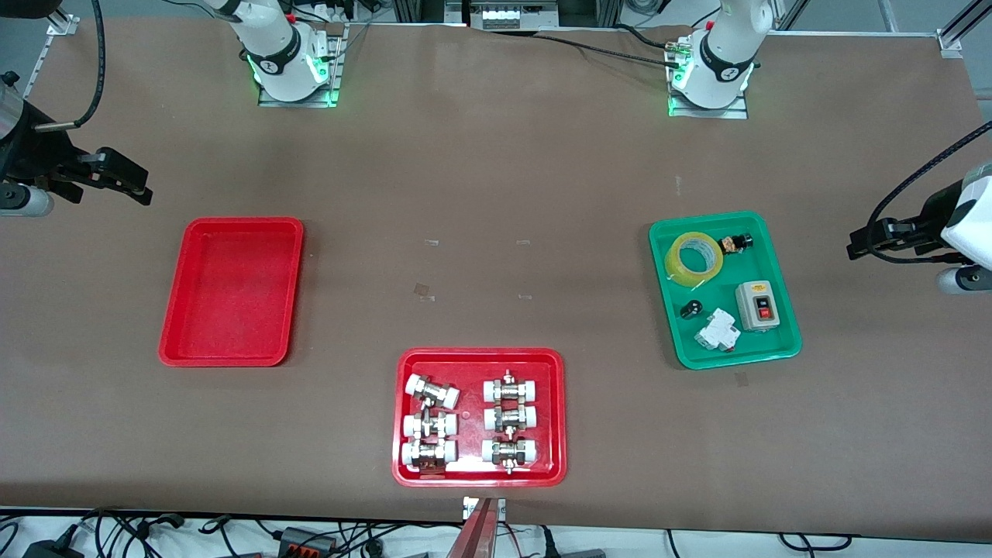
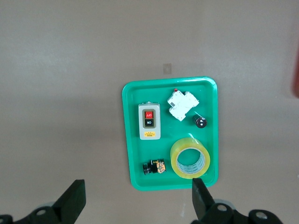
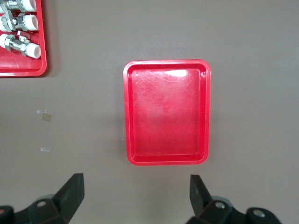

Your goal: Left arm passes tape to right arm into tray

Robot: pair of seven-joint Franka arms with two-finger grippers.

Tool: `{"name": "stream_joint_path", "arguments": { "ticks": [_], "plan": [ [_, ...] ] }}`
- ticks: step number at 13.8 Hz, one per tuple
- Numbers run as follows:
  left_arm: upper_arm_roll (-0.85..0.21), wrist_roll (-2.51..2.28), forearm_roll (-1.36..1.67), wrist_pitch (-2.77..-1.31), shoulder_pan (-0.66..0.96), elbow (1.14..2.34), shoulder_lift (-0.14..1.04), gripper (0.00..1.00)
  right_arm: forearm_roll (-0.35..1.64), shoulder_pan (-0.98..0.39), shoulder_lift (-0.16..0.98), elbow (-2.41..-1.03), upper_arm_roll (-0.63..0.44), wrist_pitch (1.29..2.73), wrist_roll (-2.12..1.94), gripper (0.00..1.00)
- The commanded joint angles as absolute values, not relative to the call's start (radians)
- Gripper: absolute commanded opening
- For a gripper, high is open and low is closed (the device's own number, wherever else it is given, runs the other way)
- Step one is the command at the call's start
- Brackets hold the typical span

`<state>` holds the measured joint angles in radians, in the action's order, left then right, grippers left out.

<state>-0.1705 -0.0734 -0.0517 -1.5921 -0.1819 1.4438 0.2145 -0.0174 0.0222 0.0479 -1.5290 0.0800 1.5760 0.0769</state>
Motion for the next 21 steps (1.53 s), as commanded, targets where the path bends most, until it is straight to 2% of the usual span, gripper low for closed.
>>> {"name": "stream_joint_path", "arguments": {
  "ticks": [1, 16, 18, 20, 21],
  "plan": [
    [-0.170, -0.066, -0.035, -1.609, -0.190, 1.466, 0.198, 1.00, -0.020, 0.023, 0.045, -1.526, 0.084, 1.566, 0.069, 1.00],
    [-0.173, -0.071, -0.026, -1.623, -0.192, 1.467, 0.209, 1.00, -0.020, 0.025, 0.041, -1.526, 0.084, 1.565, 0.069, 1.00],
    [-0.172, -0.066, -0.005, -1.637, -0.190, 1.466, 0.251, 1.00, -0.020, 0.025, 0.041, -1.526, 0.083, 1.565, 0.069, 1.00],
    [-0.178, -0.067, -0.002, -1.650, -0.175, 1.466, 0.363, 1.00, -0.020, 0.025, 0.041, -1.526, 0.083, 1.563, 0.069, 1.00],
    [-0.182, -0.069, 0.002, -1.719, -0.173, 1.485, 0.403, 1.00, -0.020, 0.025, 0.041, -1.526, 0.083, 1.565, 0.069, 1.00]
  ]
}}
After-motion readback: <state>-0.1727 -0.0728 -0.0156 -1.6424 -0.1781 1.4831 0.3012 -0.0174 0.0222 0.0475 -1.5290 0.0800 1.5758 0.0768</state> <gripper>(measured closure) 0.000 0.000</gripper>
